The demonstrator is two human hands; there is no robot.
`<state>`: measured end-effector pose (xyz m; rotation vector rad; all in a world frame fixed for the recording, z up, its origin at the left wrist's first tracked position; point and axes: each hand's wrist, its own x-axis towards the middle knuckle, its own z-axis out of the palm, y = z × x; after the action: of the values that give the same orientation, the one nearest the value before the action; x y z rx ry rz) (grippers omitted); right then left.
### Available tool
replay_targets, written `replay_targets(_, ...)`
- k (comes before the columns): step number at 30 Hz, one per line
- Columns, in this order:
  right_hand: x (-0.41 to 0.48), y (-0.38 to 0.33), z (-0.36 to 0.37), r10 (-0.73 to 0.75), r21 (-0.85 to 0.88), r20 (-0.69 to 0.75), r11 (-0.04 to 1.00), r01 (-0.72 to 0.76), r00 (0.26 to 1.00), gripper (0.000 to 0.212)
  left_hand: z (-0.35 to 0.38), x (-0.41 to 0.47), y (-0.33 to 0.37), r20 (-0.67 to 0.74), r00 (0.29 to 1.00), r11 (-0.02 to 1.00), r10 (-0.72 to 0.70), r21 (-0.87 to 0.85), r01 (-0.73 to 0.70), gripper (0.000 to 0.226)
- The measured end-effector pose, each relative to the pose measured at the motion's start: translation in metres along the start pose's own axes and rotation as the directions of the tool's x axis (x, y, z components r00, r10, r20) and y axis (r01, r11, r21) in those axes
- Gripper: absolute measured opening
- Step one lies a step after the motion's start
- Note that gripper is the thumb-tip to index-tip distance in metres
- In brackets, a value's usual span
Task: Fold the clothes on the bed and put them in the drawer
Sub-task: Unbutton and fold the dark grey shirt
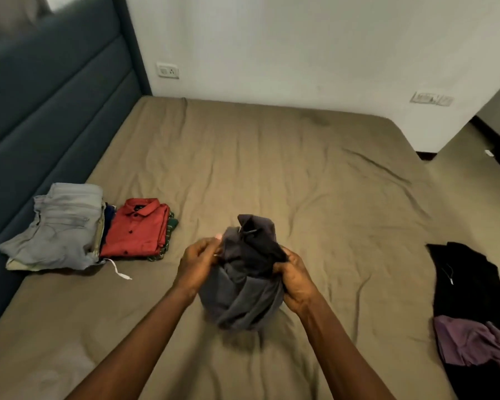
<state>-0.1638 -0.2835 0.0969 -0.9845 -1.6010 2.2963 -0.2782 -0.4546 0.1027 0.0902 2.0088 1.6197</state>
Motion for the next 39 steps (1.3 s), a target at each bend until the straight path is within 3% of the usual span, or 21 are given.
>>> replay_targets(3,-0.008,-0.008,0.007,-0.195,-0.181,0.094,0.961,0.210,0.976,0.051,0.009,0.002,0.048,0.269,0.938,0.938,-0.221,-0.205,0.280,0.040)
replay_targets(5,-0.014,-0.021,0.009,-0.250,-0.287,0.206,0.909,0.302,0.946,0.052,0.020,0.006,0.069,0.300,0.939,0.941,-0.170,-0.233,0.245,0.019)
replay_targets(7,-0.022,-0.046,0.007,-0.220,-0.360,0.325,0.871,0.335,0.920,0.039,0.030,0.006,0.087,0.202,0.978,0.938,-0.061,-0.322,0.125,0.014)
replay_targets(9,-0.031,-0.072,0.003,-0.228,-0.357,0.367,0.861,0.363,0.902,0.007,0.035,0.001,0.108,0.172,0.984,0.891,0.049,-0.452,0.035,0.018)
replay_targets(11,-0.029,-0.091,0.000,-0.360,-0.310,0.155,0.867,0.391,0.920,0.045,0.039,-0.008,0.128,0.104,0.980,0.868,0.168,-0.487,-0.097,0.024)
replay_targets(12,-0.029,-0.101,0.001,-0.415,-0.266,-0.002,0.878,0.399,0.910,0.053,0.040,-0.012,0.133,0.037,0.971,0.884,0.235,-0.424,-0.198,0.026)
replay_targets(13,-0.030,-0.112,0.002,-0.444,-0.220,-0.108,0.883,0.414,0.890,0.051,0.042,-0.016,0.138,-0.028,0.946,0.892,0.324,-0.323,-0.316,0.027)
replay_targets(14,-0.032,-0.123,0.003,-0.425,-0.157,-0.124,0.900,0.406,0.896,0.043,0.045,-0.020,0.139,-0.052,0.902,0.876,0.429,-0.222,-0.429,0.027)
replay_targets(16,-0.034,-0.144,0.007,-0.263,-0.048,0.055,0.963,0.266,0.963,0.034,0.051,-0.032,0.142,0.004,0.813,0.809,0.582,-0.110,-0.578,0.026)
replay_targets(18,-0.035,-0.158,0.014,-0.192,-0.068,0.230,0.975,0.212,0.954,0.033,0.053,-0.039,0.145,0.119,0.759,0.768,0.640,-0.115,-0.630,0.026)
replay_targets(21,-0.030,-0.167,0.024,-0.279,-0.007,0.242,0.957,0.289,0.929,0.025,0.048,-0.044,0.159,0.239,0.757,0.793,0.609,-0.157,-0.588,0.032)
replay_targets(23,-0.027,-0.172,0.025,-0.325,-0.038,0.242,0.938,0.343,0.914,0.024,0.043,-0.044,0.169,0.235,0.783,0.818,0.576,-0.150,-0.556,0.033)
replay_targets(26,-0.030,-0.179,0.023,-0.356,-0.009,0.255,0.929,0.371,0.899,0.028,0.032,-0.038,0.177,0.003,0.832,0.832,0.555,0.011,-0.555,0.038)
replay_targets(28,-0.031,-0.185,0.017,-0.358,-0.030,0.226,0.927,0.374,0.906,0.031,0.023,-0.038,0.181,-0.180,0.813,0.829,0.554,0.208,-0.519,0.037)
replay_targets(30,-0.036,-0.196,0.012,-0.372,-0.094,0.248,0.910,0.404,0.895,0.032,0.014,-0.037,0.185,-0.226,0.791,0.810,0.568,0.322,-0.490,0.041)
replay_targets(32,-0.041,-0.210,0.011,-0.404,-0.138,0.320,0.875,0.464,0.857,0.032,0.007,-0.036,0.194,-0.140,0.847,0.845,0.512,0.256,-0.469,0.044)
replay_targets(34,-0.048,-0.227,0.014,-0.446,-0.199,0.393,0.812,0.548,0.804,0.033,0.003,-0.038,0.207,0.036,0.907,0.887,0.420,0.195,-0.418,0.040)
replay_targets(37,-0.052,-0.256,0.018,-0.548,-0.352,0.450,0.617,0.704,0.705,0.035,-0.001,-0.046,0.226,0.315,0.913,0.903,0.259,0.258,-0.345,0.026)
replay_targets(39,-0.052,-0.272,0.018,-0.639,-0.456,0.434,0.452,0.767,0.635,0.037,-0.002,-0.048,0.233,0.339,0.897,0.852,0.285,0.339,-0.398,0.016)
